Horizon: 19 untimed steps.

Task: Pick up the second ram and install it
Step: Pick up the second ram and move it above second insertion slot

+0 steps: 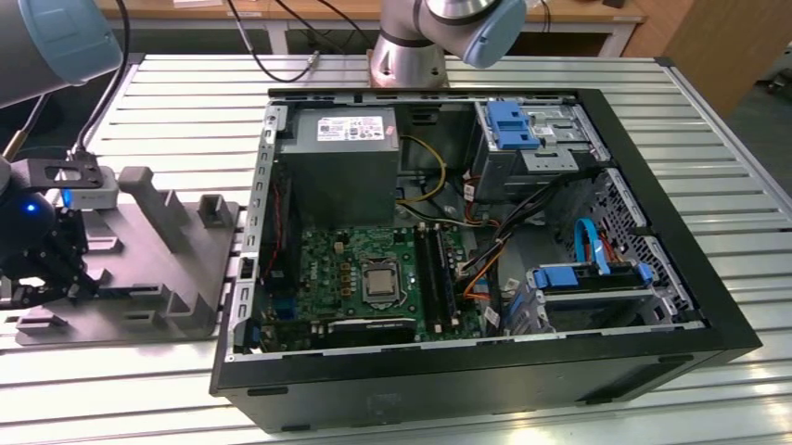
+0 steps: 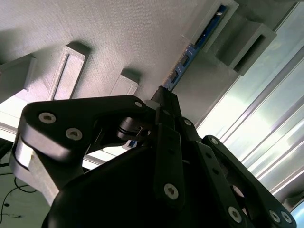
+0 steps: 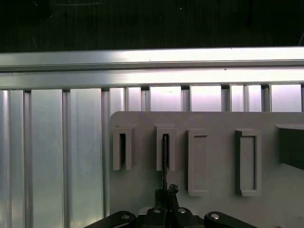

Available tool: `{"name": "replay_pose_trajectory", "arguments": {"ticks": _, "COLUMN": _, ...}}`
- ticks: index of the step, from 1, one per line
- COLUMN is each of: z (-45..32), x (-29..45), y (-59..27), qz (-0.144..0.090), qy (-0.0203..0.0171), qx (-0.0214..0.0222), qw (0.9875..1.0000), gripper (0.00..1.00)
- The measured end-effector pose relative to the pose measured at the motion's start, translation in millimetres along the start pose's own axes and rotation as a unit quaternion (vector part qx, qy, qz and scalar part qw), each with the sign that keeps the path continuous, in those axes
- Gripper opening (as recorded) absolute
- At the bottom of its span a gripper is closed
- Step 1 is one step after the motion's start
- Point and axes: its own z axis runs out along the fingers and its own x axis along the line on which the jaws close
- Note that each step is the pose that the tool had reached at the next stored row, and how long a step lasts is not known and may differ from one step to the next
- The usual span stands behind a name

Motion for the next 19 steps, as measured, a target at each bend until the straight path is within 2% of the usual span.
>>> {"name": "replay_pose_trajectory", "arguments": {"ticks": 3, "z": -0.1, "x": 0.0, "y": 0.0, "qz": 0.000, "qy": -0.0001, "qx": 0.0001, "qw": 1.0000, "gripper": 0.11}}
{"name": "replay_pose_trajectory", "arguments": {"ticks": 11, "z": -7.2, "x": 0.0, "y": -0.1, "qz": 0.000, "qy": -0.0001, "qx": 0.0000, "qw": 1.0000, "gripper": 0.11}}
{"name": "replay_pose_trajectory", "arguments": {"ticks": 14, "z": -7.6, "x": 0.1, "y": -0.1, "qz": 0.000, "qy": -0.0025, "qx": 0.0000, "qw": 1.0000, "gripper": 0.11}}
{"name": "replay_pose_trajectory", "arguments": {"ticks": 19, "z": -7.7, "x": 0.0, "y": -0.1, "qz": 0.000, "qy": -0.0028, "qx": 0.0000, "qw": 1.0000, "gripper": 0.11}}
